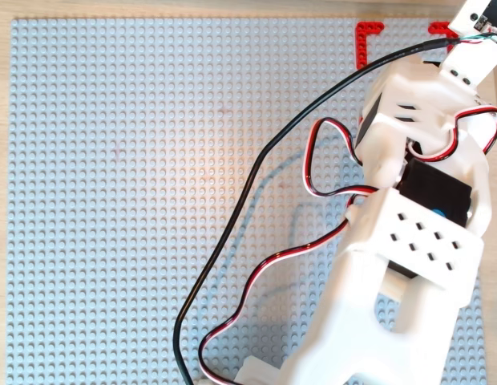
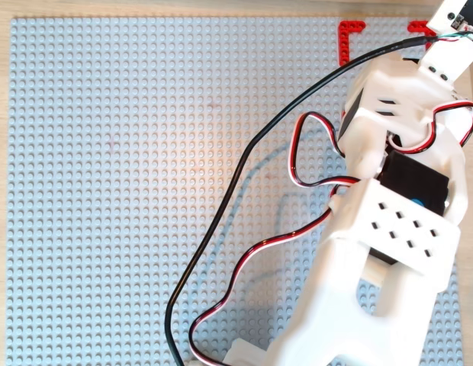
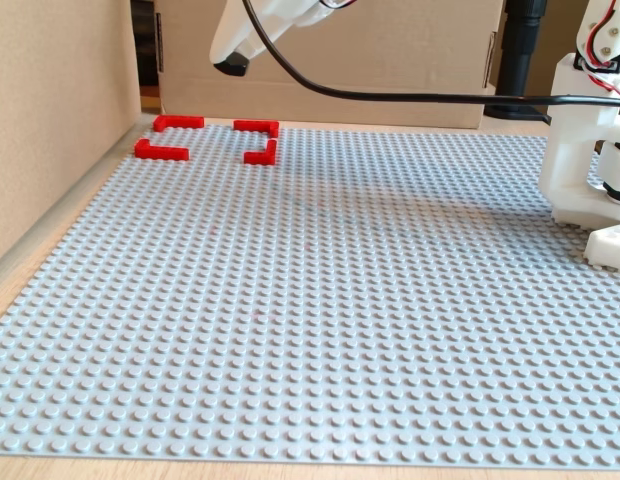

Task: Grab the Lego and store it in red box

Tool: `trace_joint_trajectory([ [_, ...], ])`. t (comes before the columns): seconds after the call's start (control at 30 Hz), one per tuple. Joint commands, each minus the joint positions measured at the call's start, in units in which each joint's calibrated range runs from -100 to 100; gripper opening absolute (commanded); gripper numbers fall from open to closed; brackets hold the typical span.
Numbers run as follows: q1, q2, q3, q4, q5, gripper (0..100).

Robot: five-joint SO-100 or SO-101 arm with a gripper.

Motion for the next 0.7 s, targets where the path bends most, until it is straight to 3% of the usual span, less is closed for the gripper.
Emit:
trace_joint_trajectory([
  [0.0, 0.64, 1.77, -0.52, -3.61, -0.12, 9],
  [0.3, 0.34, 6.34, -0.61, -7.38, -0.02, 10],
  [0.47, 0.19, 6.34, -0.52, -7.38, 0.14, 18],
  [0.67, 0.19, 6.26, -0.7, -6.76, 0.03, 19],
])
